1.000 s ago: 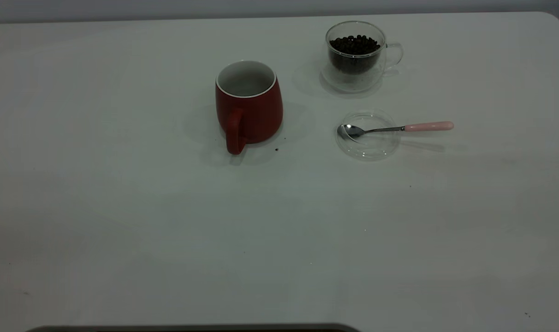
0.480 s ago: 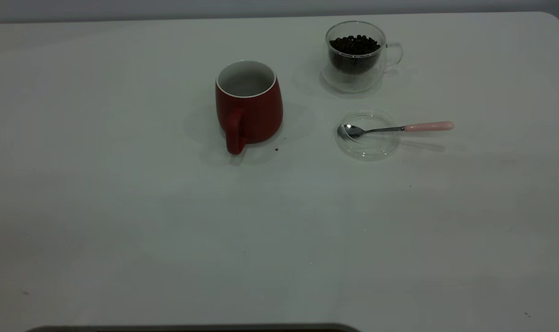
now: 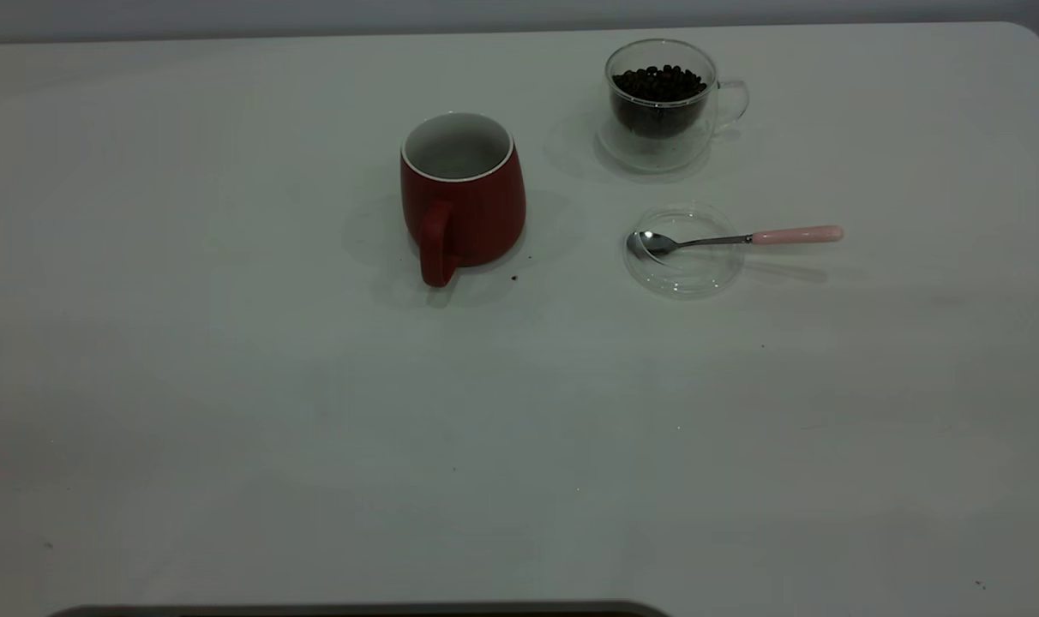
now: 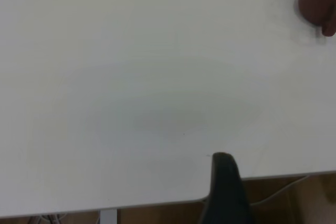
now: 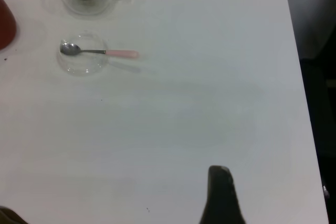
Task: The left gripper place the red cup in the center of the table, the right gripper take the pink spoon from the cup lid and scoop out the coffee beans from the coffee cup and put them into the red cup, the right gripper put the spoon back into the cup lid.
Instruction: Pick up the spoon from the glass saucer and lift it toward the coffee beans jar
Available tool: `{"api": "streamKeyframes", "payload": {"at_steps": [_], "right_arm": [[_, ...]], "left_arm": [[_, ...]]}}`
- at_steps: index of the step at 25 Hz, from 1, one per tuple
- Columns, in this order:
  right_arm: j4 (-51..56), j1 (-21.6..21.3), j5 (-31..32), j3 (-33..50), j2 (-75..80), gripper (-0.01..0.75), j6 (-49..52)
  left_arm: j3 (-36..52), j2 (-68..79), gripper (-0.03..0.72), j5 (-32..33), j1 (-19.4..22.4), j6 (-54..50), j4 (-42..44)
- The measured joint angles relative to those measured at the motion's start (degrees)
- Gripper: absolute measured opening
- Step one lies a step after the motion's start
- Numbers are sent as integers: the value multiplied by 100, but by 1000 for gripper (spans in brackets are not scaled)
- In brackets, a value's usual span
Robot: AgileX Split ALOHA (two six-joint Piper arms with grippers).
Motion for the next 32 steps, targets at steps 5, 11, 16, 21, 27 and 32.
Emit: {"api": "streamKeyframes", "payload": {"at_steps": [5,11,16,21,27,32], "right_arm": [[50,0,-57,-64,25,577,0],[770,0,-296,-960,1356,647,-58],[1346,0,-1020,-1743,3701,659,-121],[2248,0,-1264,-2552,6002,659,-728],[3182,-33,-1423,-3233,8305,659,-1402],[4509,-417,-1579,-3341,9715,659,-2594]], "left_arm": [[0,0,588,0,0,0,0],[0,0,588,0,0,0,0],[0,0,588,0,0,0,0],[0,0,588,0,0,0,0],[0,0,588,0,0,0,0],[0,-2,588,0,0,5,0]]}}
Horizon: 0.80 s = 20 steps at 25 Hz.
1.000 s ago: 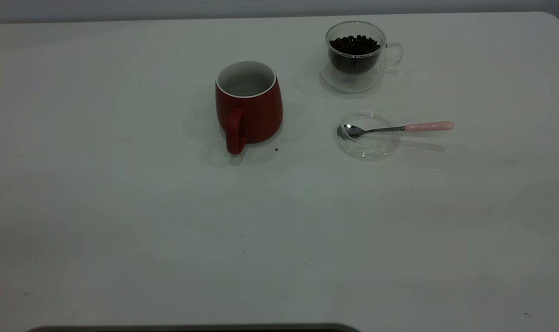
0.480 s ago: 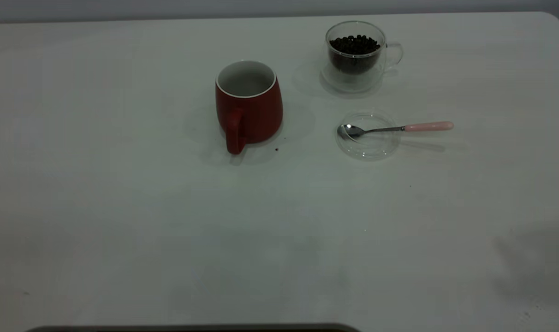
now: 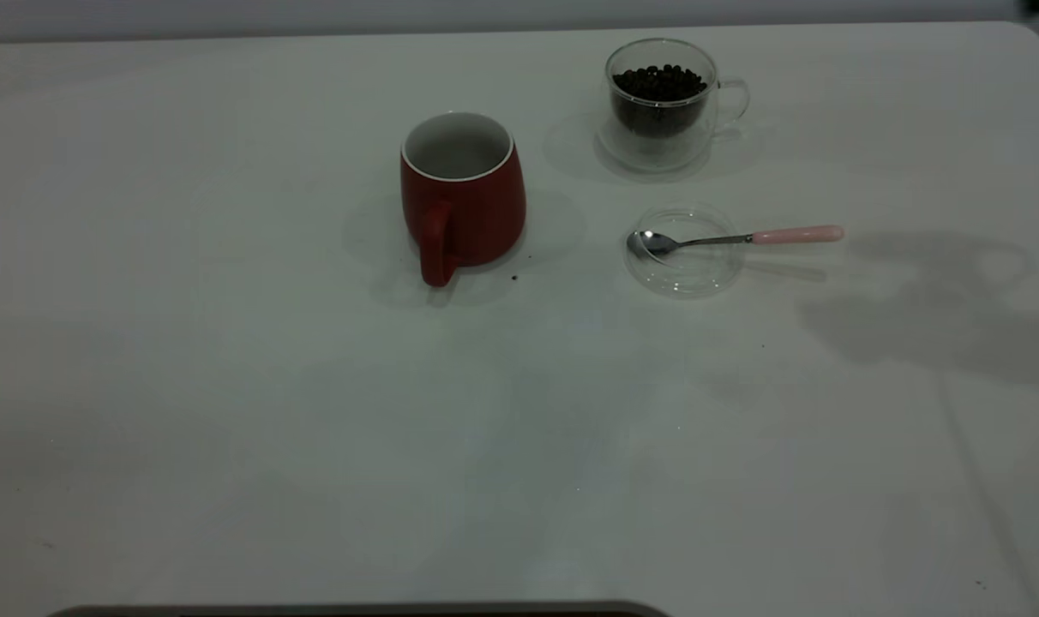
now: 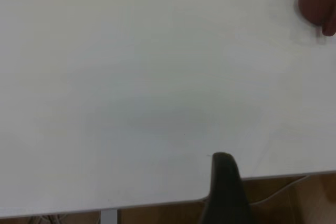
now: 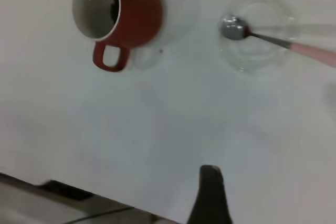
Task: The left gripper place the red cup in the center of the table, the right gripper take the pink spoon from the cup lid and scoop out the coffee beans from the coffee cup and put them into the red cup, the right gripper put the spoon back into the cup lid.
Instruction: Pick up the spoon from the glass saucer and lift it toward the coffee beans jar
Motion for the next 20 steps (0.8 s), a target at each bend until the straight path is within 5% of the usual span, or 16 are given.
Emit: {"api": "streamKeyframes", "payload": {"at_steps": [20], "right_arm": [[3565,-610,-760,761,2451,687,-3203]], "left_arm": [[0,0,588,0,0,4,0]]}}
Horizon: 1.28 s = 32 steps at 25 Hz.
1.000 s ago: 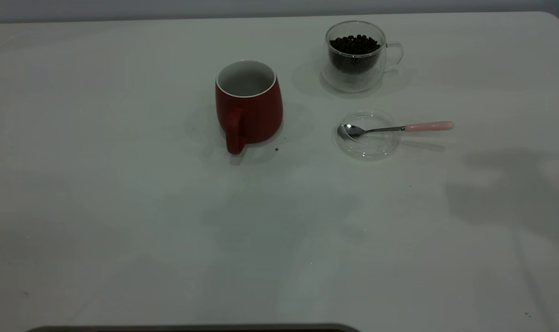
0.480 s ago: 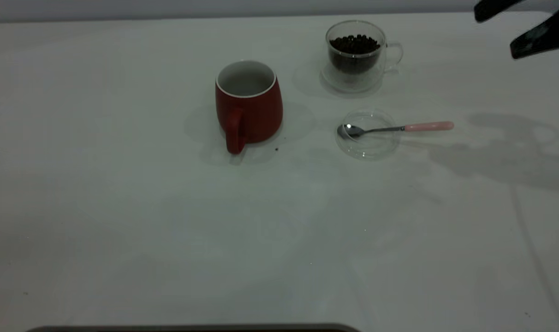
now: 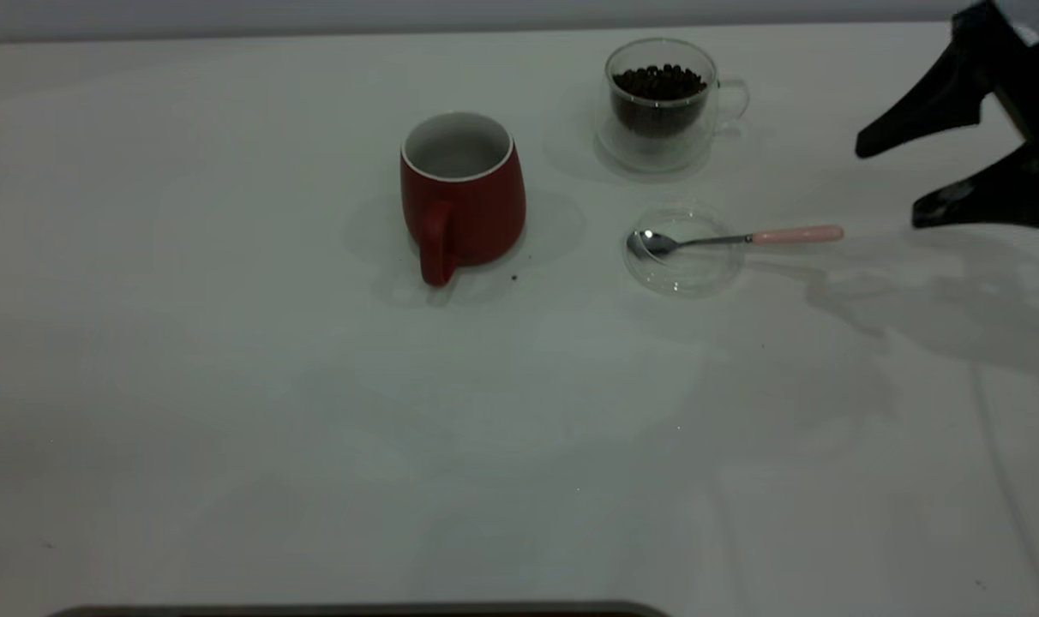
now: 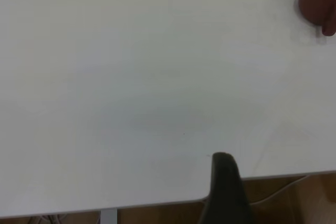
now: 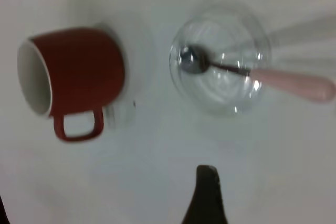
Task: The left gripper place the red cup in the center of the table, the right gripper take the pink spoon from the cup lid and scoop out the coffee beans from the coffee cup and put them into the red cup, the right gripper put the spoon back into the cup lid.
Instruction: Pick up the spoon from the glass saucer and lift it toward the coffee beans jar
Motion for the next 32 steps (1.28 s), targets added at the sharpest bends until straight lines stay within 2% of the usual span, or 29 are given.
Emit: {"api": "streamKeyframes", "payload": {"at_steps": [5,11,21,32], "right_arm": [[1138,0,-6,0,538,687,-1021],[1929,0,63,-5,1156,687,-1613],[2089,59,499,-396,1655,687,-1850],[2083,404,504,-617,1690,670,-1862]], "left_arm": [[0,0,588,0,0,0,0],[0,0,588,0,0,0,0],[0,0,588,0,0,-11,0],[0,0,588,0,0,-11,0]]}}
